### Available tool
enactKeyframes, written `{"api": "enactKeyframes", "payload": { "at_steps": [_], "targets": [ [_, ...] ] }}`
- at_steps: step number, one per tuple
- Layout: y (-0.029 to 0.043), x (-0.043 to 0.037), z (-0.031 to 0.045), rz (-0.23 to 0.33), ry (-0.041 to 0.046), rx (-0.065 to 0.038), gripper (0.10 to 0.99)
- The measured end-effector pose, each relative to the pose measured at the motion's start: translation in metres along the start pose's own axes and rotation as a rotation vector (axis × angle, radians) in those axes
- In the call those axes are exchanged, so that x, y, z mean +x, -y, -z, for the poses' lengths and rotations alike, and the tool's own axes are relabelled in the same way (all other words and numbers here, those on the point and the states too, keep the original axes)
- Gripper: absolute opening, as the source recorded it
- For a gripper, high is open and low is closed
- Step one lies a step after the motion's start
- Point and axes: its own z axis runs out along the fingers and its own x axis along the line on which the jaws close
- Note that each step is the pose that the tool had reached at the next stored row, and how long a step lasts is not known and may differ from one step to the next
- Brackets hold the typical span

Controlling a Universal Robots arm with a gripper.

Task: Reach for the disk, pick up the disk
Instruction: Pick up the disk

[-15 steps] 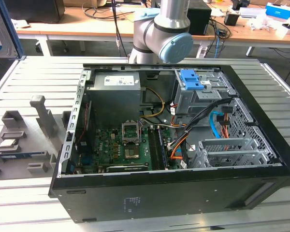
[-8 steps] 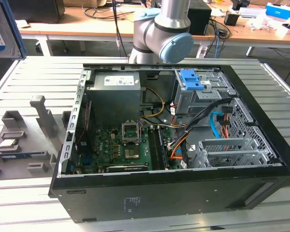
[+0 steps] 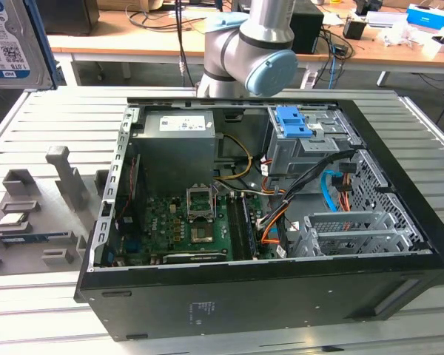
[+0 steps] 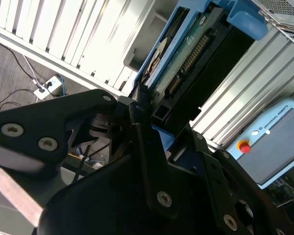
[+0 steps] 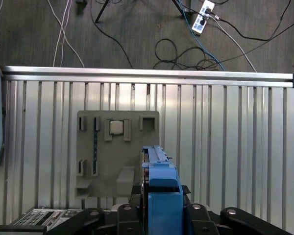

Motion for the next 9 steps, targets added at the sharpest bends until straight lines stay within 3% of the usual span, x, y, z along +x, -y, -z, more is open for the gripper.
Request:
{"api": "enactKeyframes", "payload": {
  "at_steps": [5,9],
  "targets": [
    [0.0237,0.0006,0.0011,0.0,0.0,0.0,0.369],
    [0.0352,0.001,0.0015,0.0,0.0,0.0,0.369]
  ]
}}
